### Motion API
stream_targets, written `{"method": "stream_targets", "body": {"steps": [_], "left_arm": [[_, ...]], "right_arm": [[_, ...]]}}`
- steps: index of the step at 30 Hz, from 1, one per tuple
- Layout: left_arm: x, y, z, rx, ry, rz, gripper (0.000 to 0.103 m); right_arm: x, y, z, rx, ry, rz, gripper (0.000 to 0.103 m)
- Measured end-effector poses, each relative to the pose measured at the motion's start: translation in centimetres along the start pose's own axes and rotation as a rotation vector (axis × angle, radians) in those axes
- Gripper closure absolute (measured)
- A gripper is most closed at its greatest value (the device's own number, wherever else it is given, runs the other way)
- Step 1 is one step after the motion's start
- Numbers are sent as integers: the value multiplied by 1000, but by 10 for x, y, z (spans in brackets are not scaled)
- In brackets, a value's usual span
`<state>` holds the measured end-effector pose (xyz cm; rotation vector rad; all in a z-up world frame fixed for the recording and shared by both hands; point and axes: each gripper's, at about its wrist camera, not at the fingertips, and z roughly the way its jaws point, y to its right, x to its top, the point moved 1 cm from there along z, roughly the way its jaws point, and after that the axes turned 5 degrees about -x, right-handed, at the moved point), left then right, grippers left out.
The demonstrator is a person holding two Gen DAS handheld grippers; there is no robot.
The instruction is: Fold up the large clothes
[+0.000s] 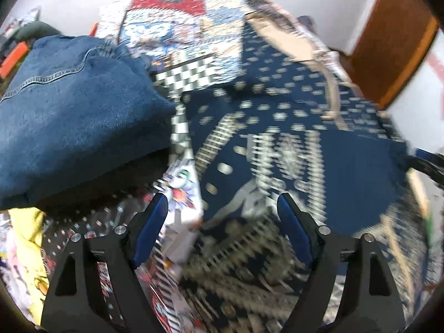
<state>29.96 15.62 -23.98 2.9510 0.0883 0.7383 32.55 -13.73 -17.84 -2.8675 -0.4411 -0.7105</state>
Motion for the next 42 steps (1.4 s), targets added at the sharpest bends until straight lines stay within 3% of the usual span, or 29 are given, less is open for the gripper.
{"method": "stream_targets", "body": {"steps": [2,4,8,11,15,19,22,25,27,31,35,38,42], "left_arm": [[1,-11,18,88,-16,-17,23],[-4,-25,22,105,-14,-65,23],[-19,-57,18,24,4,-176,21],[-27,-70,15,-1,1,-223,21],[-35,-73,-1,134,20,-175,21],[-50,-72,-9,19,-14,-134,21],[-63,-60,-12,-22,-49,-69,21],[-79,-46,-11,-42,-73,-25,21],[-83,-41,-3,-24,-76,-17,19],[-73,-38,8,54,-16,-64,5],[-56,-40,21,120,47,-134,5],[-49,-48,23,209,80,-207,5],[-55,-54,11,232,129,-270,5]], "right_arm": [[0,-13,12,15,-27,-28,41],[-2,-22,32,11,-83,-60,41],[-16,-22,58,12,-154,-75,40],[-20,-4,59,36,-162,10,34],[-27,21,45,30,-146,71,34],[-33,37,20,32,-101,101,34],[-32,43,10,-5,-80,94,34],[-28,36,14,10,-80,103,34],[-29,26,19,31,-92,103,34],[-25,2,35,54,-132,68,34],[-27,-13,58,45,-186,43,34],[-27,-12,61,44,-164,54,32],[-31,-2,61,41,-167,87,32]]}}
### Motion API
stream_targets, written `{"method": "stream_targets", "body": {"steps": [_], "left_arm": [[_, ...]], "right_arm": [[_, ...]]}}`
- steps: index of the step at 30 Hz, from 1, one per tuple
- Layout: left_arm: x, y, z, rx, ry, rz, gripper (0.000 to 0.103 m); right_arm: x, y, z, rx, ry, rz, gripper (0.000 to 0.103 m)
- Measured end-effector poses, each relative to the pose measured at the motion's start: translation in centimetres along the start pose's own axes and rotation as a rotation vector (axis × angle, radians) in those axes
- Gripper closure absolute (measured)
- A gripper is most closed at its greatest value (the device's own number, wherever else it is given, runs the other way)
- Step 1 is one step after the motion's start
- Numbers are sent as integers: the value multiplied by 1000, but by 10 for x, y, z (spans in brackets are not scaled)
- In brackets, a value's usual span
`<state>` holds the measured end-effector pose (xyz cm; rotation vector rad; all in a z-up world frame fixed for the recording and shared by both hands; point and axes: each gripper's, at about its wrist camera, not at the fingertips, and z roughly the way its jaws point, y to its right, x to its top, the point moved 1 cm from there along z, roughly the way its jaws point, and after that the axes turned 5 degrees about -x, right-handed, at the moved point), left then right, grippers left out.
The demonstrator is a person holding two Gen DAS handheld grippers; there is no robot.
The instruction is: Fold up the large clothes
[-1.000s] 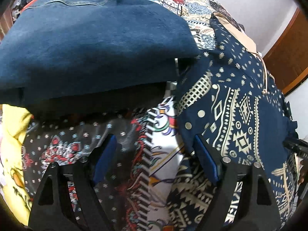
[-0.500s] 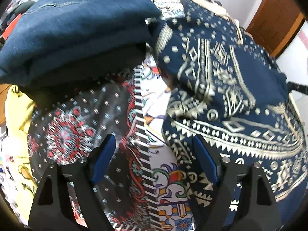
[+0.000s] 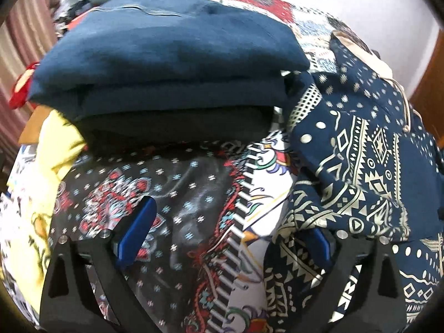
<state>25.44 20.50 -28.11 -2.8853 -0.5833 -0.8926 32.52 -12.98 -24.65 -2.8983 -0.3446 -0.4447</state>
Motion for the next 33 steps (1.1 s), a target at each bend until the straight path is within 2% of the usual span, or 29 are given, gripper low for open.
{"method": "stream_targets", "body": {"steps": [3,8,12,18,24,28,33], "left_arm": [[-8,-8,-9,-3,6,-18,5],[-10,-20,10,-114,-129,-41,5],[-14,-29,-6,-147,-180,8,5],[3,-28,-57,-172,-102,94,5],[40,14,-93,-258,8,172,5],[60,46,-92,-319,38,213,5],[66,98,-63,-378,0,258,5]], "right_arm": [[-5,6,-2,-14,10,15,32],[-12,12,-7,-16,15,23,32],[-15,18,-27,18,23,19,32],[-13,52,-68,9,122,77,32],[-11,111,-97,-13,212,241,32],[-13,147,-91,-12,208,360,32],[-16,188,-55,33,126,497,32]]}}
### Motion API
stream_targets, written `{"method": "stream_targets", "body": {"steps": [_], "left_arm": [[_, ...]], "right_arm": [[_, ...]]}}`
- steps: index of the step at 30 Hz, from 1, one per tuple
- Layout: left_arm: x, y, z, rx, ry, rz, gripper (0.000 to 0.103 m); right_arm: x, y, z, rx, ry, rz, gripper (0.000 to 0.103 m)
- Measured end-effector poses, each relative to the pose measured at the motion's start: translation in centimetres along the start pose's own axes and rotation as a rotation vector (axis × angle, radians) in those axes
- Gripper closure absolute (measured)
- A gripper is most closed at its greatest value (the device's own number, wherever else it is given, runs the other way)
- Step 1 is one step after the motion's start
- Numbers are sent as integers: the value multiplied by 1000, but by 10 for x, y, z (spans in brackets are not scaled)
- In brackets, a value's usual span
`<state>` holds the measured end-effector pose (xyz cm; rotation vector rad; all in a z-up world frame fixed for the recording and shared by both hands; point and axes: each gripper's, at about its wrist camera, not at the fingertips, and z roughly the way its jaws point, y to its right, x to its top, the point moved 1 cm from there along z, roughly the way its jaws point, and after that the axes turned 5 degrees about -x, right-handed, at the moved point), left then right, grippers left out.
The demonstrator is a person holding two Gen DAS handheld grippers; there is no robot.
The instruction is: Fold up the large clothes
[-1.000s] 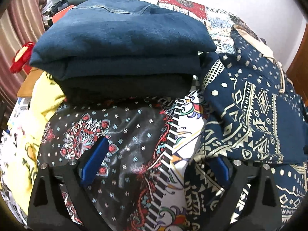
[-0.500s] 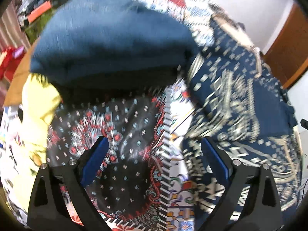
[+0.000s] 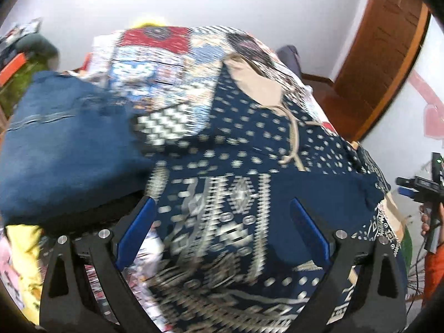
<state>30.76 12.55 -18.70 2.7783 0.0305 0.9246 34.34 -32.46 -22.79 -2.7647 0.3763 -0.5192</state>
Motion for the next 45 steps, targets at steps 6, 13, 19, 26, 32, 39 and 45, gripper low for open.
{"method": "stream_targets", "body": {"steps": [6,13,19,26,32,39,45], "left_arm": [[-3,28,56,-43,-95,31,5],[-12,29,102,-49,-170,-5,5],[-16,35,107,-9,-162,52,5],[-14,28,92,-13,-136,23,5],[-8,29,51,8,-53,52,5],[-9,33,9,8,10,78,5],[-26,37,-2,28,-4,112,5]], "right_arm": [[12,28,36,23,-51,103,32],[38,41,53,-39,25,168,34],[59,42,55,-146,97,211,77],[57,-2,-1,-167,300,61,96],[39,-79,-69,-75,438,-170,96],[-7,-160,-75,180,287,-359,96],[-49,-183,-4,129,56,-429,96]]}}
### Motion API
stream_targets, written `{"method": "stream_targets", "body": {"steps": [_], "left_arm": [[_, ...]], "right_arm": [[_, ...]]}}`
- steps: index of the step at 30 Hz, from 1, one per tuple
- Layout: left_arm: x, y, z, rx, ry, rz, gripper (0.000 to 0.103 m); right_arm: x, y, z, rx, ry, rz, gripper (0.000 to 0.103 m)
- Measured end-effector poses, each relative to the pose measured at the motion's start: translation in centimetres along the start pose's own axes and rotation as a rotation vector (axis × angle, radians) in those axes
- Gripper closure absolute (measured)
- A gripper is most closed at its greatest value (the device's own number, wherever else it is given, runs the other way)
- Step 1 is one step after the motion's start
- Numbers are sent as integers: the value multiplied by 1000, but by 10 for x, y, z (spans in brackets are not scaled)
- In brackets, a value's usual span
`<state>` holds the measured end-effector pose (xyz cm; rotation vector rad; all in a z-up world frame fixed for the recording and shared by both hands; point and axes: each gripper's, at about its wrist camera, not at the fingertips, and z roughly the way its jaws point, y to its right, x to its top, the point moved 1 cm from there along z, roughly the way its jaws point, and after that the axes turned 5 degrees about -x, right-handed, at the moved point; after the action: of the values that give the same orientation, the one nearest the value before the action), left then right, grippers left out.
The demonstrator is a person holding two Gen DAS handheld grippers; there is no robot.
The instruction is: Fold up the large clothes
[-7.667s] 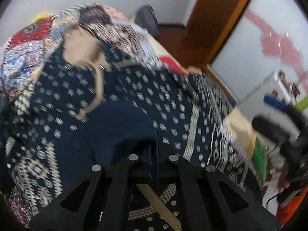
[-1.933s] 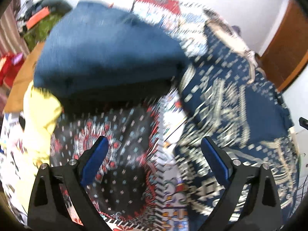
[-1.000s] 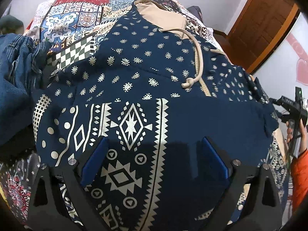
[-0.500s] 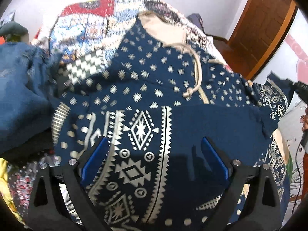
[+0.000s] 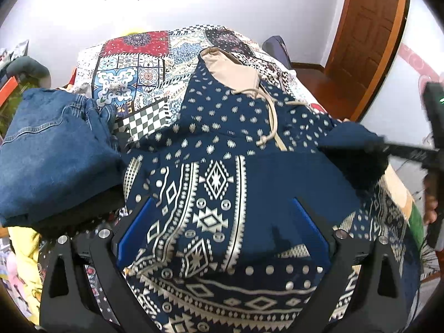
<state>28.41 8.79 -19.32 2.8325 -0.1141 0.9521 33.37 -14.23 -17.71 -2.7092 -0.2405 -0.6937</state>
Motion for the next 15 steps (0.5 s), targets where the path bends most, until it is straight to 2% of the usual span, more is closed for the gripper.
{"method": "stream_targets", "body": {"steps": [2,4,5,6,12,15], "left_arm": [[-6,1,-1,-7,-11,2,5],[-11,2,-1,-8,-20,4,5],[-13,2,-1,-7,-22,4,5],[-15,3,-1,-7,-23,4,5],[-16,6,2,-21,-28,-11,5],[-13,8,5,-32,-27,-21,5]], "right_arm": [[-11,-1,20,-10,-78,11,93],[-20,-1,34,-14,-160,25,76],[-23,-4,38,-17,-190,33,63],[-27,-3,35,-14,-201,38,59],[-26,2,1,26,-165,54,57],[-18,19,-23,17,-96,99,52]]}}
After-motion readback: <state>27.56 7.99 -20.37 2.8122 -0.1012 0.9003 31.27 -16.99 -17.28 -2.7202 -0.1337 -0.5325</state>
